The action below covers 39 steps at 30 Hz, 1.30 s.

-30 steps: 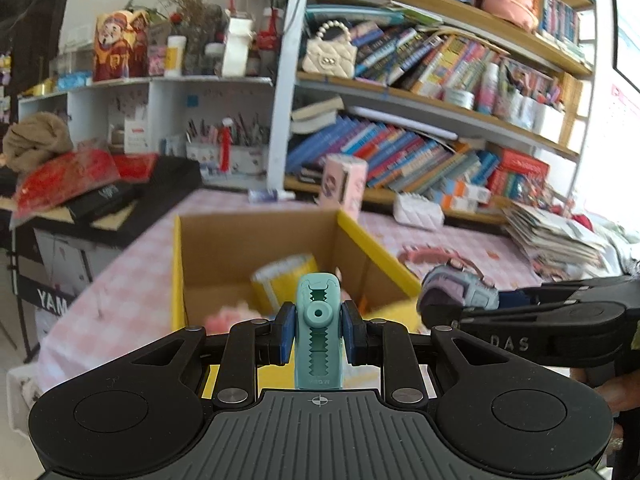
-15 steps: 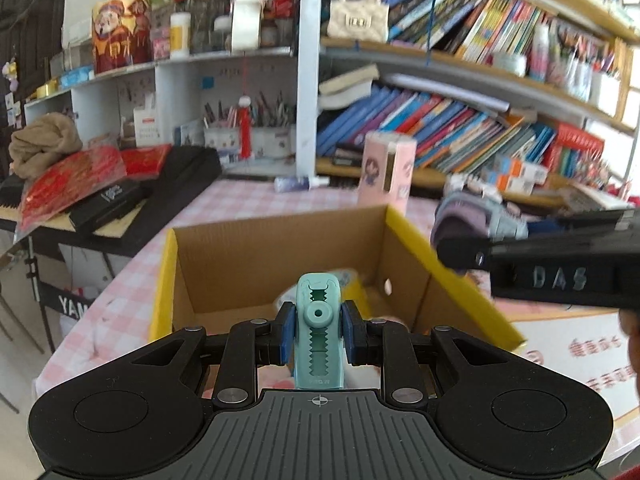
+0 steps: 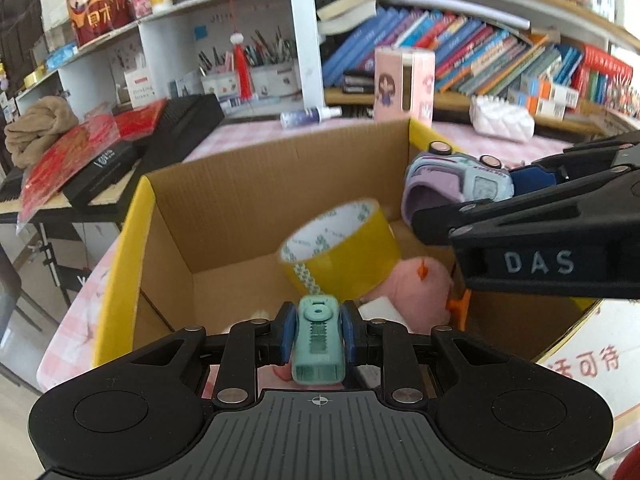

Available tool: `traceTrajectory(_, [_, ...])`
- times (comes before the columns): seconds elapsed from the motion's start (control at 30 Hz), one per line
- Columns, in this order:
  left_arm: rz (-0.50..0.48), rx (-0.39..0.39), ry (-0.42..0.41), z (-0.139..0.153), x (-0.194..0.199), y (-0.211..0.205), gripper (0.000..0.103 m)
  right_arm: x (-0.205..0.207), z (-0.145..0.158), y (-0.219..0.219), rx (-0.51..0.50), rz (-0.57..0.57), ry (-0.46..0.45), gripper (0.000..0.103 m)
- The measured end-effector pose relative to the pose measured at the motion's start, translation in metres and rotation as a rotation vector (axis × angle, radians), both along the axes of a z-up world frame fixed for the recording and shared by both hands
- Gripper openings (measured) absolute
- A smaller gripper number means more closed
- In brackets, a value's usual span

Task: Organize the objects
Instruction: 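Lift the green stapler and toy car and carry them toward the yellow box, then lower the stapler and toy car into the yellow box and open both grippers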

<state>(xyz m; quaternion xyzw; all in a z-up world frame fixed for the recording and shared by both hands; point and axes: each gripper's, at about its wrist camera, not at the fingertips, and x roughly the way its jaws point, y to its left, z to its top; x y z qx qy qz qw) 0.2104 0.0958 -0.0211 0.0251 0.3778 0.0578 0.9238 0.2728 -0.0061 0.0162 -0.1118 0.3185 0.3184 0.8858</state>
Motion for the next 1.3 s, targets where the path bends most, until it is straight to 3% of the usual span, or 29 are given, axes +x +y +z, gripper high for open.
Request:
traceTrajectory(0.27, [0.019, -0.011, 0.005, -0.004, 0.005, 0.001, 0.023, 0.0, -0.013, 0.015, -0.049, 0.075, -0.017, 0.048])
traceTrajectory(0.63, [0.106, 0.003, -0.085, 0.011, -0.013, 0.011, 0.029, 0.008, -0.016, 0.023, -0.054, 0.093, -0.003, 0.048])
traceTrajectory(0.83, [0.154, -0.042, -0.158, 0.024, -0.031, 0.021, 0.037, 0.01, -0.019, 0.033, -0.092, 0.113, -0.017, 0.048])
traceTrajectory(1.1, [0.166, -0.069, -0.227, 0.037, -0.047, 0.023, 0.05, 0.005, -0.027, 0.046, -0.221, 0.183, -0.023, 0.049])
traceTrajectory(1.3, [0.167, -0.065, -0.263, 0.043, -0.059, 0.022, 0.069, -0.006, -0.016, 0.036, -0.179, 0.133, -0.047, 0.058])
